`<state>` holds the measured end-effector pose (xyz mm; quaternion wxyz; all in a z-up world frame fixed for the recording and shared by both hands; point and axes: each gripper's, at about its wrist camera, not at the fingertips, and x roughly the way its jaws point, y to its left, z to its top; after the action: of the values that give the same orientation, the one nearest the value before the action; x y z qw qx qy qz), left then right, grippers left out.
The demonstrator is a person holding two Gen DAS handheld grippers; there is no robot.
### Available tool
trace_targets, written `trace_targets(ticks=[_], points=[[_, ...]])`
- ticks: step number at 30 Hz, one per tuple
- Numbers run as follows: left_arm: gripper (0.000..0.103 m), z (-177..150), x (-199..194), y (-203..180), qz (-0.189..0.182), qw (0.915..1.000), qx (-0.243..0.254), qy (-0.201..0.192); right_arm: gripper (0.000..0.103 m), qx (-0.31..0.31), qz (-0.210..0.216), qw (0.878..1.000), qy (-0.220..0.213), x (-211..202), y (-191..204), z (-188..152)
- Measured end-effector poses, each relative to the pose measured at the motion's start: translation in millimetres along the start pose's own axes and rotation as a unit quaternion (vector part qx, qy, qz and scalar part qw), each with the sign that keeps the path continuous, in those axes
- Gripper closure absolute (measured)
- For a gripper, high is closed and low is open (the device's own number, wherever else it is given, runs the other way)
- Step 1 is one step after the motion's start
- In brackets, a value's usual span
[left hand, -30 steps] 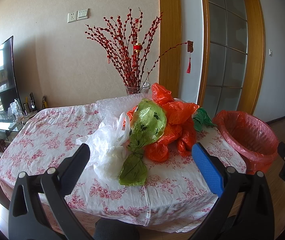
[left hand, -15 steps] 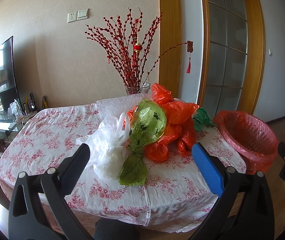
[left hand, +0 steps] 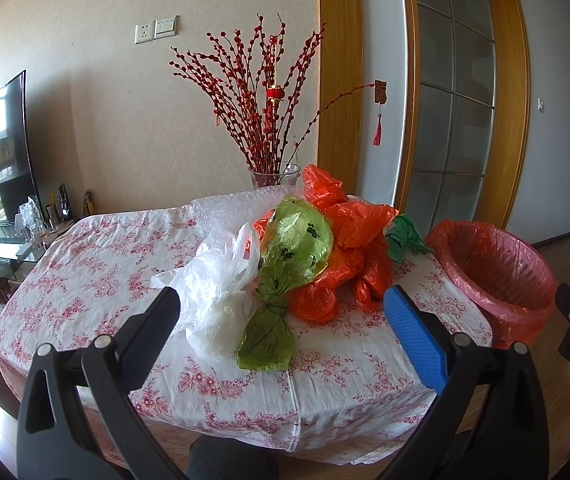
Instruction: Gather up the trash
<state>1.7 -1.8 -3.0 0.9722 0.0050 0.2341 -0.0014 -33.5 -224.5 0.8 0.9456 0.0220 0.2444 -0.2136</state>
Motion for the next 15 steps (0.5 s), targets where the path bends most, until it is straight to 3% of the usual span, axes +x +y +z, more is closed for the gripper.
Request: trace_targets(ticks=[15], points=[[0.004,-4.2,-0.7,-2.9,-0.002,1.0,-0.002,0.001,0.002,-0.001,0.0,1.0,0.0,0.4,0.8,1.5]])
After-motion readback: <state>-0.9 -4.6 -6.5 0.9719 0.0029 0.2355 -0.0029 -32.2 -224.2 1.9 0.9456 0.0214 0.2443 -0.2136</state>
